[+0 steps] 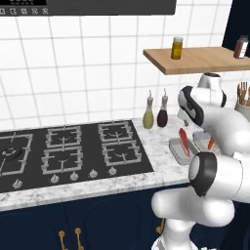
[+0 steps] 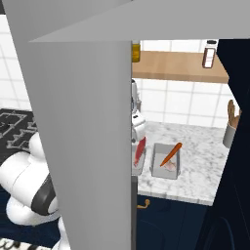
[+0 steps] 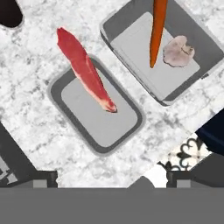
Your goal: Take the meat container that has the steak and place it on the second highest rack of the freezer. Then take the vegetable container that has the carrot and garlic and place it on the highest rack of the freezer.
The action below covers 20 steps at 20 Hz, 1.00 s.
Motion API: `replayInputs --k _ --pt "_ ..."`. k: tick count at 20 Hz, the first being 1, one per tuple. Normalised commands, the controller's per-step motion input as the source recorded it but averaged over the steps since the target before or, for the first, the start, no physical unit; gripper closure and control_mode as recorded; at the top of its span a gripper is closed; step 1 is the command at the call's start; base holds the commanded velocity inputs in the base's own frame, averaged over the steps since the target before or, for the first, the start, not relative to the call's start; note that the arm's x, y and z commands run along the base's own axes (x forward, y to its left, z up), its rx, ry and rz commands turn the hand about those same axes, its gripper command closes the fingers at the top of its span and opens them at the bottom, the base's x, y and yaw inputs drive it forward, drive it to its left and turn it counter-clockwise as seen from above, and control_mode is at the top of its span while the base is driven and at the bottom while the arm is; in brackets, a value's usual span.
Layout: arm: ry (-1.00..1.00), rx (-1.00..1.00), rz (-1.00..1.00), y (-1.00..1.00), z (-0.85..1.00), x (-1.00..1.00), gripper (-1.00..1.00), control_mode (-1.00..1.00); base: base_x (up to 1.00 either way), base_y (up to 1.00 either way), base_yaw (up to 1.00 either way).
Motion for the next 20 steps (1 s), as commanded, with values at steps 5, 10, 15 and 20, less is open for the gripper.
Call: replayInputs --k 5,10,15,20 --pt "0.04 0.09 -0.25 -0.52 -0.59 0.34 -1.0 -1.0 0.0 0.0 0.0" --pt "0.06 -0.01 -0.05 0.04 -0.62 0.0 -1.0 -1.0 0.0 0.0 0.0" --pt "0.21 -0.01 -0.07 0.23 -0.62 -0.04 -1.0 -1.0 0.0 0.0 0.0" --pt "0.06 0.0 -0.1 0.03 -0.56 -0.32 -1.0 -1.0 0.0 0.0 0.0"
